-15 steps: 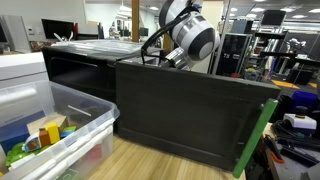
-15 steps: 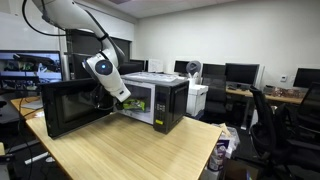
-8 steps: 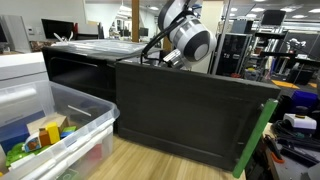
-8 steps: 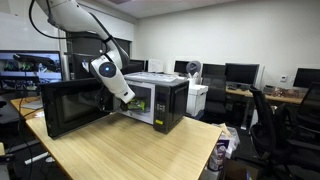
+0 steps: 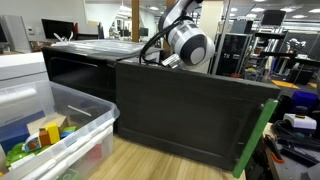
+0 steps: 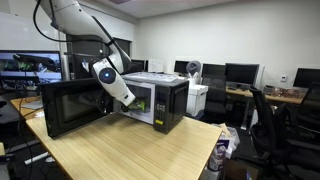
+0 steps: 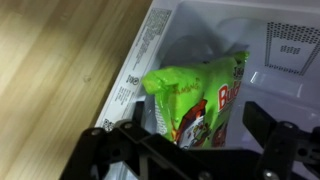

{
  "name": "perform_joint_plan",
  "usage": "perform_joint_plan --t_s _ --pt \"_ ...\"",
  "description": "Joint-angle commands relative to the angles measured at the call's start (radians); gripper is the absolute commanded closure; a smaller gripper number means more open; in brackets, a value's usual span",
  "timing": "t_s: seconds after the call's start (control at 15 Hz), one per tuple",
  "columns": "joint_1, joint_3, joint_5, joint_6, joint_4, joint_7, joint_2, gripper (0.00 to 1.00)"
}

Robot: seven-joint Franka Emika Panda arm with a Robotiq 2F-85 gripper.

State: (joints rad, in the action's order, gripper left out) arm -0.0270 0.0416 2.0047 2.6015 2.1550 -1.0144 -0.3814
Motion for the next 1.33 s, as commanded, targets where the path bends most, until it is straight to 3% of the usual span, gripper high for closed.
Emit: perform_joint_plan --t_s 0.0,0.47,1.27 --pt "0.006 0.007 0.059 -0.028 -0.008 -0.068 -0.022 0.00" --pt "-0.028 0.040 0.131 -0.049 -0.030 -0.103 -0.049 0.00" --pt "-0.051 0.047 0.122 -0.039 -0.059 -0.062 -0.060 0.00"
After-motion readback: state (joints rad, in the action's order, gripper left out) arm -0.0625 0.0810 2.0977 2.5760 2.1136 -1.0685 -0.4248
